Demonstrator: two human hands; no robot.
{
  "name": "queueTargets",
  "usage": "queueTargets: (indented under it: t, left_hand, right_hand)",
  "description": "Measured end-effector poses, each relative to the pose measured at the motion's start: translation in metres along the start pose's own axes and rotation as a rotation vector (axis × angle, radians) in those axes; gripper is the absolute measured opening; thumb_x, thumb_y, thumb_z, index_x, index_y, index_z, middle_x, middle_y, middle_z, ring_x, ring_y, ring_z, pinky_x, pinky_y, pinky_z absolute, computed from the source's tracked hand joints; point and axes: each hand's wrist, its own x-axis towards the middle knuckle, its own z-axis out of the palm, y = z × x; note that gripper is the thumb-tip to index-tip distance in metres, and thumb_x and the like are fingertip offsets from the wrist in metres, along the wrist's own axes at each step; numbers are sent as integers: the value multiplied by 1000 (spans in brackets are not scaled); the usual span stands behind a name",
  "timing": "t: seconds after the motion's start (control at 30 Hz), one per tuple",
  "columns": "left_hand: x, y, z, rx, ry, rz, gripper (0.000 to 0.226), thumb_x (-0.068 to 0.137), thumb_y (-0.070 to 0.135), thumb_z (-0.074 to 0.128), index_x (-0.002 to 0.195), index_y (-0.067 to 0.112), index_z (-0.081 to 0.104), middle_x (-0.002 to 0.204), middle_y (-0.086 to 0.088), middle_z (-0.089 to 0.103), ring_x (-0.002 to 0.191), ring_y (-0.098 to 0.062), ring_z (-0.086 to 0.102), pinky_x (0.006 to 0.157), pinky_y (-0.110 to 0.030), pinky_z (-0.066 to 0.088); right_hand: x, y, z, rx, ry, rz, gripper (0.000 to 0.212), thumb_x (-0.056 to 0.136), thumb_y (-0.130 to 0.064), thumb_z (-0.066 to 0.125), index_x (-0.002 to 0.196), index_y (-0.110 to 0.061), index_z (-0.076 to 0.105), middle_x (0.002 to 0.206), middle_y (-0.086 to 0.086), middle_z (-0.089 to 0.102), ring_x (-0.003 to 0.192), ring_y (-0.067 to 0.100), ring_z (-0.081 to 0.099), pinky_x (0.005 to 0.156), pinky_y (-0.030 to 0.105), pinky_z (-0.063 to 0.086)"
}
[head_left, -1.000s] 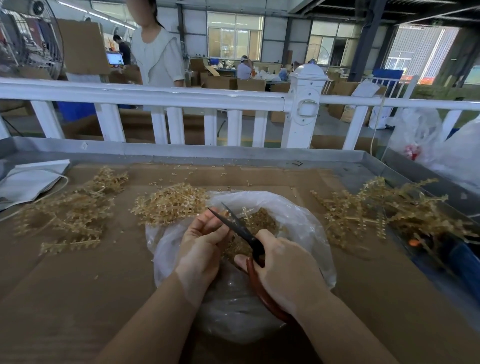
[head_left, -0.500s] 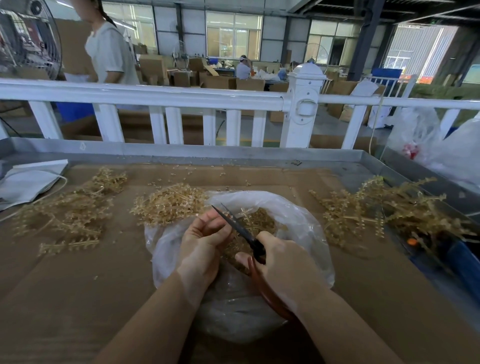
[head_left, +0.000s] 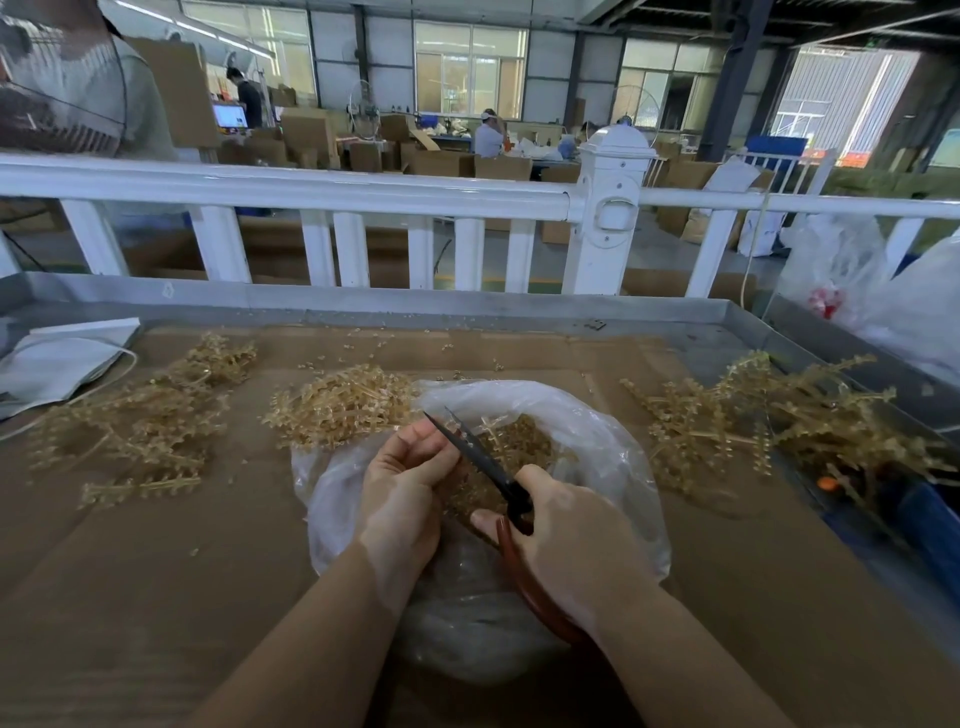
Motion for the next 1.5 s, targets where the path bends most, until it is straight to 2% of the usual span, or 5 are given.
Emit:
queueTargets:
  t: [0.27, 0.9, 1.07, 1.27, 1.5]
  left_hand:
    - [0, 1, 0, -16, 0, -33, 30, 82, -21, 48, 86, 9, 52, 81, -11, 62, 74, -18, 65, 60, -22, 57]
    - [-4, 7, 3, -75, 29, -78, 31, 82, -20, 48, 91, 9, 51, 72, -7, 64, 59, -12, 68, 54, -20, 55]
    - [-5, 9, 3, -78, 37, -105, 35, 85, -18, 47, 108, 8, 48, 88, -12, 62, 72, -16, 66, 59, -20, 57]
    - [-4, 9, 3, -79, 50, -125, 31, 85, -18, 46, 104, 6, 50, 86, -12, 60, 79, -22, 62, 61, -23, 58]
    - [-4, 9, 3, -78, 38, -136, 35, 84, -18, 48, 109, 7, 51, 87, -11, 66, 67, -13, 70, 56, -20, 55]
  right_hand:
    - [2, 0, 8, -14, 29, -3, 34, 86, -69, 40, 87, -35, 35, 72, -13, 47, 69, 7, 46, 59, 18, 29]
    - [1, 5, 6, -56, 53, -48, 34, 85, -69, 40, 88, -35, 39, 72, -13, 51, 67, 6, 50, 58, 18, 35]
    - [0, 3, 9, -68, 79, -41, 36, 85, -69, 41, 93, -33, 39, 79, -9, 54, 78, 12, 56, 66, 21, 42]
    - [1, 4, 7, -64, 50, -42, 40, 83, -71, 39, 95, -34, 37, 86, -7, 51, 86, 15, 51, 74, 29, 46]
    - [4, 3, 9, -26, 35, -32, 35, 84, -70, 41, 85, -35, 34, 68, -13, 46, 66, 7, 47, 55, 12, 28]
